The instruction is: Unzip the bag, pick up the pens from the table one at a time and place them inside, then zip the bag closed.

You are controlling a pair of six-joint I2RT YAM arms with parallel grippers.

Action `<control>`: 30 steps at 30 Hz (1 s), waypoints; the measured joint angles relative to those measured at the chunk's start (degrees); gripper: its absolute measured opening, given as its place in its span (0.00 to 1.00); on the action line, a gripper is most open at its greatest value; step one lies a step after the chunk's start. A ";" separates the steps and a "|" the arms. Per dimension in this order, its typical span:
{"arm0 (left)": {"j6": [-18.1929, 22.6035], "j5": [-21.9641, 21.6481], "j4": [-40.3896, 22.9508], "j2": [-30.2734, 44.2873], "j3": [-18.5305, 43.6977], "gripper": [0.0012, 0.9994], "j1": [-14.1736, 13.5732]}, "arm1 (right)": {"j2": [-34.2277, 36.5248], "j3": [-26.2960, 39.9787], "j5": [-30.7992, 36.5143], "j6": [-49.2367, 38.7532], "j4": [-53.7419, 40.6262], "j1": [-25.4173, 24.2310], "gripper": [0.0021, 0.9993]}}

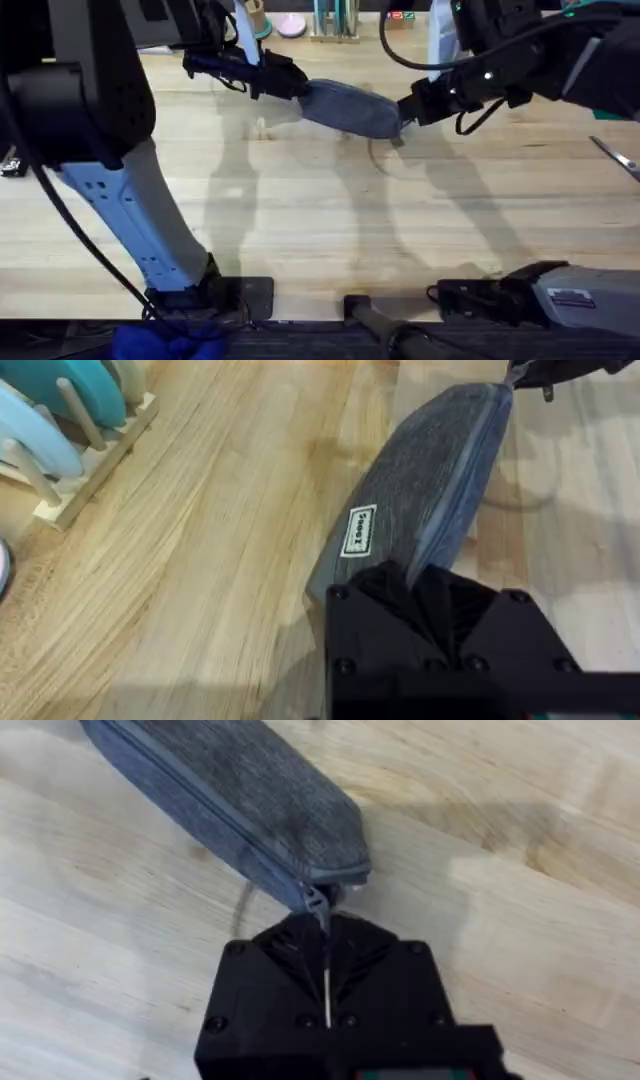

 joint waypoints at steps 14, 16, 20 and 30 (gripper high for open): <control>0.00 0.23 -0.15 0.00 0.00 0.04 -0.39 | -2.74 -6.58 -5.14 -2.47 5.55 -5.76 0.03; 0.00 0.28 -0.15 0.00 0.00 0.04 -0.57 | -3.36 -7.96 -6.46 -2.80 6.72 -6.76 0.03; 0.00 0.31 -0.17 0.00 0.00 0.04 -0.59 | -4.23 -10.73 -8.56 -3.32 8.93 -8.27 0.03; 0.00 0.31 -0.15 0.00 0.00 0.04 -0.59 | -4.61 -11.63 -9.02 -5.79 9.16 -9.30 0.03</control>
